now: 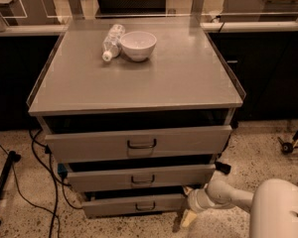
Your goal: Open bottom drawer
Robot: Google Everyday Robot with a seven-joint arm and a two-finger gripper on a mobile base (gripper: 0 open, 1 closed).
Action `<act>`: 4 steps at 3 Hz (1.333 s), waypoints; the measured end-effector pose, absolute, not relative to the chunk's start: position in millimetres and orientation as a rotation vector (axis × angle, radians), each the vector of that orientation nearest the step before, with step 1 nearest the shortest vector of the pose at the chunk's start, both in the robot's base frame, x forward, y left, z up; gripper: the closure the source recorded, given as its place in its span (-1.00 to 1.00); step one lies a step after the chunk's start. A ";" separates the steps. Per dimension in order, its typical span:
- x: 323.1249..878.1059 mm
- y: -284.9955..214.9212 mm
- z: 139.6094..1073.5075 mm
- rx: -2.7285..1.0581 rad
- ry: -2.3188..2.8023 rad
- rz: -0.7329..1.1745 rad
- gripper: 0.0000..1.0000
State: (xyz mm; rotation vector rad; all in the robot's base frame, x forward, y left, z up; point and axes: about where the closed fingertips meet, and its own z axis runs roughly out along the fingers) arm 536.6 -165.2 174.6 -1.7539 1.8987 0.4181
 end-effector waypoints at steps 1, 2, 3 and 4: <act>534.4 -163.5 171.5 -1.763 1.919 0.435 -1.00; 531.6 -162.9 166.8 -1.772 1.957 0.462 -1.00; 529.8 -164.0 164.5 -1.772 1.990 0.485 -1.00; 526.8 -166.1 163.1 -1.762 2.019 0.507 -1.00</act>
Offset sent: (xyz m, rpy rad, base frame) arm -0.0053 -0.0011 -0.0101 -0.0406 0.1110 -0.0103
